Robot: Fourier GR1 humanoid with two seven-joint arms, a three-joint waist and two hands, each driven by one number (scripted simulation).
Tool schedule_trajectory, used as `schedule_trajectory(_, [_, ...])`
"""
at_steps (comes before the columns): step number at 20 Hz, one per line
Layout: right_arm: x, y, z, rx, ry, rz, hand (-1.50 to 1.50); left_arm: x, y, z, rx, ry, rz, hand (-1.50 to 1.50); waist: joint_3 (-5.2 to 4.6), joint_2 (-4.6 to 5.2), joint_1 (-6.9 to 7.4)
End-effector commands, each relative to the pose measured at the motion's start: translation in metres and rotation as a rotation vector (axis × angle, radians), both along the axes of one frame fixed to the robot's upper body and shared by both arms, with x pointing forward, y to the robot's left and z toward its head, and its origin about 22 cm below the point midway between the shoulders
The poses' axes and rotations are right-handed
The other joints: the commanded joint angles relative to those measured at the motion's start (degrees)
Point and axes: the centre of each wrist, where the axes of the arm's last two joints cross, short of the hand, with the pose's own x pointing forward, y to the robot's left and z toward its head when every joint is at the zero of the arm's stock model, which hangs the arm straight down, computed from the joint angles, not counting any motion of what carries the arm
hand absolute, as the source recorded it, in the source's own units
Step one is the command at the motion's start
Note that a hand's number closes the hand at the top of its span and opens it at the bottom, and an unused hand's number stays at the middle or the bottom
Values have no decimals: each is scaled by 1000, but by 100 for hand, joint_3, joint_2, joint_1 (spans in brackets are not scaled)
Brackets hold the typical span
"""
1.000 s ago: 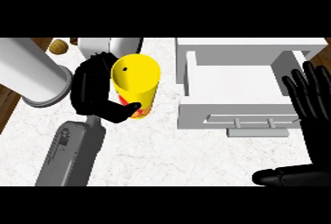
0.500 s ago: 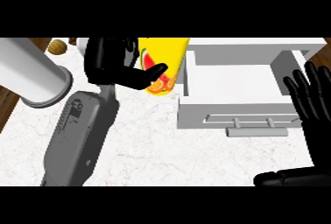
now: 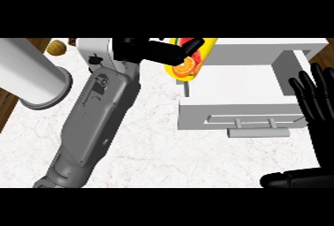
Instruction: Pick up the cup, place it into the drawer and close the drawer
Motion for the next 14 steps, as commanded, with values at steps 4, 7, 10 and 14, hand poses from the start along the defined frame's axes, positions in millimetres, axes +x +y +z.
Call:
schedule_trajectory(4, [10,-2,2,-11,18,5,-150,13,-28,-4,38,44,33,150,0,5,-11])
schedule_trajectory(7, [25,-2,4,0,-3,23,-150,20,-44,-25,63,64,62,150,2,47,-141])
schedule_trajectory(10, [6,-10,10,4,0,12,-150,20,-57,-15,83,79,74,150,2,21,-136])
schedule_trajectory(14, [25,4,-1,1,-7,16,-150,23,-64,-21,99,120,59,150,2,42,-165])
